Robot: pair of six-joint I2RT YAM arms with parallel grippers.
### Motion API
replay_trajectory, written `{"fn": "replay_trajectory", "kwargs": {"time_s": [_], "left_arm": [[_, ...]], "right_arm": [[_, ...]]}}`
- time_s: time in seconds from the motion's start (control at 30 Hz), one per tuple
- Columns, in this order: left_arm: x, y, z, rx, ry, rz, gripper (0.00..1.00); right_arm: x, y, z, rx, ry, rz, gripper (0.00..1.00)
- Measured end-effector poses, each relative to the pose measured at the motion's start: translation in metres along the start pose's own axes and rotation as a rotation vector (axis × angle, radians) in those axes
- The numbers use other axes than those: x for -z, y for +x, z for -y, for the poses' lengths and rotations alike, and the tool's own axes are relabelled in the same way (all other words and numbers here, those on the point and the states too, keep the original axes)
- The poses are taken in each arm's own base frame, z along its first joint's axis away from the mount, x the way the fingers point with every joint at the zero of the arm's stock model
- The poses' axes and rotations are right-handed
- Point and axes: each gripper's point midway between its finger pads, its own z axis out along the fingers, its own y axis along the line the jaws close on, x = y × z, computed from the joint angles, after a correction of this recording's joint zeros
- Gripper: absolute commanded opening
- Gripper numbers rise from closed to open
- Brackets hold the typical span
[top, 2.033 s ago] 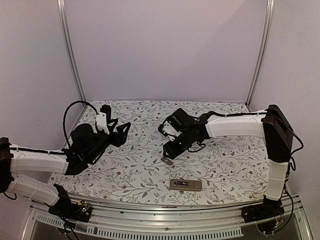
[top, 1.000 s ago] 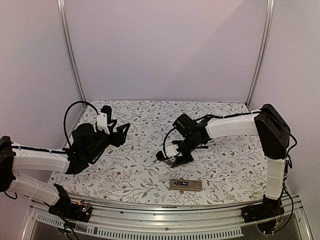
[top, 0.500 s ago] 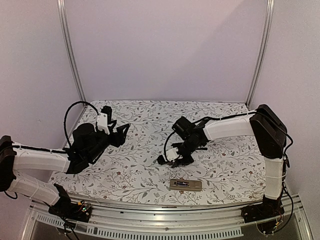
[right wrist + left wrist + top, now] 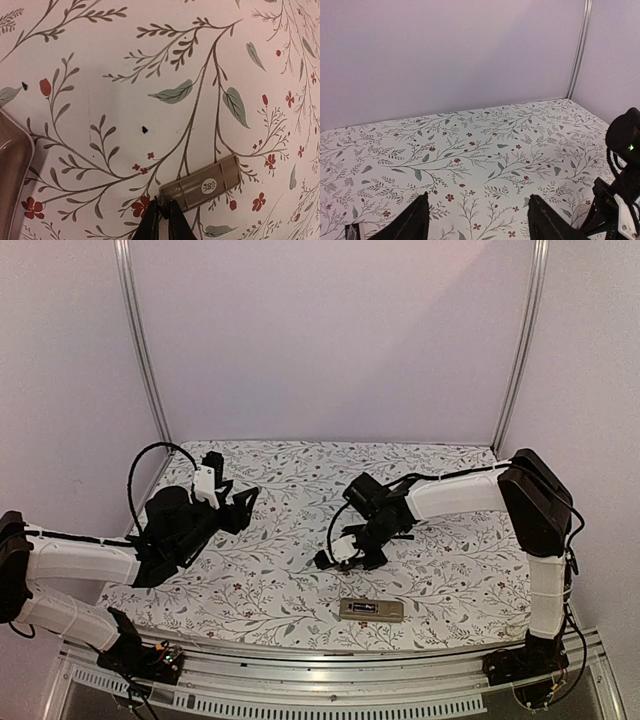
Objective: Load the batteries into the remote control
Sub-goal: Pick up the battery cover at the center of the board, then pass from the right arm to the left
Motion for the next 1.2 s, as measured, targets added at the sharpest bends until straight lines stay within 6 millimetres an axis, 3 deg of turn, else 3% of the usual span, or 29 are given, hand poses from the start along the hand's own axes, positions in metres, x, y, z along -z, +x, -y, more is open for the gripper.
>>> {"fn": "replay_trajectory", "kwargs": {"time_s": [0.2, 0.6, 0.73, 0.9, 1.03, 1.2], "left_arm": [[0.000, 0.000, 0.000, -0.003, 0.000, 0.000, 0.67], [0.000, -0.001, 0.008, -0.025, 0.049, 0.002, 0.66], [0.002, -0.007, 0.014, -0.042, 0.084, 0.026, 0.66], [0.007, -0.020, 0.025, -0.090, 0.146, 0.074, 0.63], [0.014, -0.031, 0.045, -0.203, 0.247, 0.104, 0.64], [0.024, -0.071, 0.115, -0.492, 0.536, 0.113, 0.69]], "right_arm": [[0.001, 0.000, -0.002, -0.001, -0.013, -0.005, 0.00], [0.007, -0.005, -0.008, -0.046, -0.047, 0.013, 0.00], [0.023, -0.017, -0.003, -0.080, -0.023, 0.054, 0.00], [0.062, -0.044, 0.009, -0.145, 0.042, 0.142, 0.00], [0.093, -0.061, 0.007, -0.194, 0.071, 0.215, 0.00], [0.130, -0.080, -0.004, -0.240, 0.080, 0.297, 0.00]]}}
